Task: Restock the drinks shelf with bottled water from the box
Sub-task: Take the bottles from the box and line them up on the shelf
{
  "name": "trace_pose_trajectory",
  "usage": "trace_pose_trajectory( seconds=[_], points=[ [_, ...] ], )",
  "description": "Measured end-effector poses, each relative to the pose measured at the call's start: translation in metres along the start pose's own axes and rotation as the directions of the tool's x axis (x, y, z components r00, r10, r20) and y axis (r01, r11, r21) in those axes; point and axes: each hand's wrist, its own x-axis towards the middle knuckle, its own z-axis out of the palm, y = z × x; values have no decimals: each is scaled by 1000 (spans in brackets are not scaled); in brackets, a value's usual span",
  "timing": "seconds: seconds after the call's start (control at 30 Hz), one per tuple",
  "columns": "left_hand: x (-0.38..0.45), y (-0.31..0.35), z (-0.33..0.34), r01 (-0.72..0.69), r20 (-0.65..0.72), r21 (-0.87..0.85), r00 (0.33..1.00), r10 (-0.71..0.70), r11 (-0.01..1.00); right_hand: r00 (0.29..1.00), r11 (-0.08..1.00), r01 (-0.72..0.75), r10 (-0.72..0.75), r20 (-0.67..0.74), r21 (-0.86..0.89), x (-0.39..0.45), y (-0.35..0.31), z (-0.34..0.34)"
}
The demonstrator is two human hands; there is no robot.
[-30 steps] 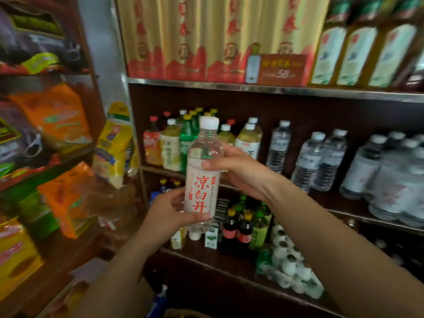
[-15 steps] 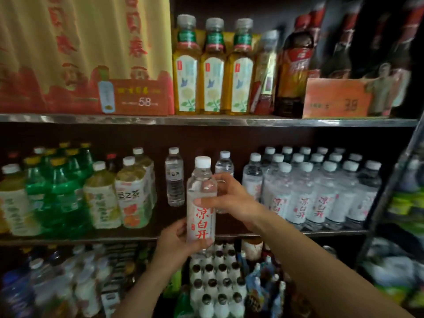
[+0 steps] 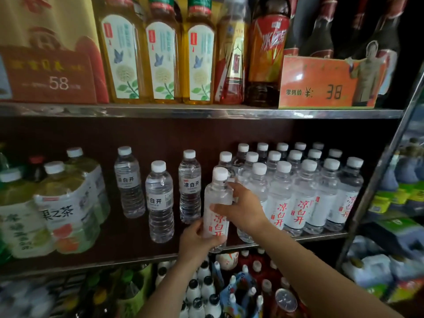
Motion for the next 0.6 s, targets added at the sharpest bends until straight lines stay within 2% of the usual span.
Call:
trace_pose_trajectory(
  seconds=[0.1,0.2,0.33,0.43,0.6],
  points=[
    [7,3,4,-33,8,48,999,33,998,995,987,62,-74,-74,-146,4,3,4],
    [14,7,9,-65,0,99,998,65,993,992,978,43,-66,-105,-204,2,5,7],
    [20,13,18,-92,-26,228,995,100,969,999,980,-8,0,-39,-199,3,6,8],
    [28,14,24,-127,-39,327,988,148,936,996,987,-87,91,25,-134,11,3,14],
    [44,15,34,-187,-60,472,968,243,862,992,992,-113,115,56,-51,25,7,24]
  ],
)
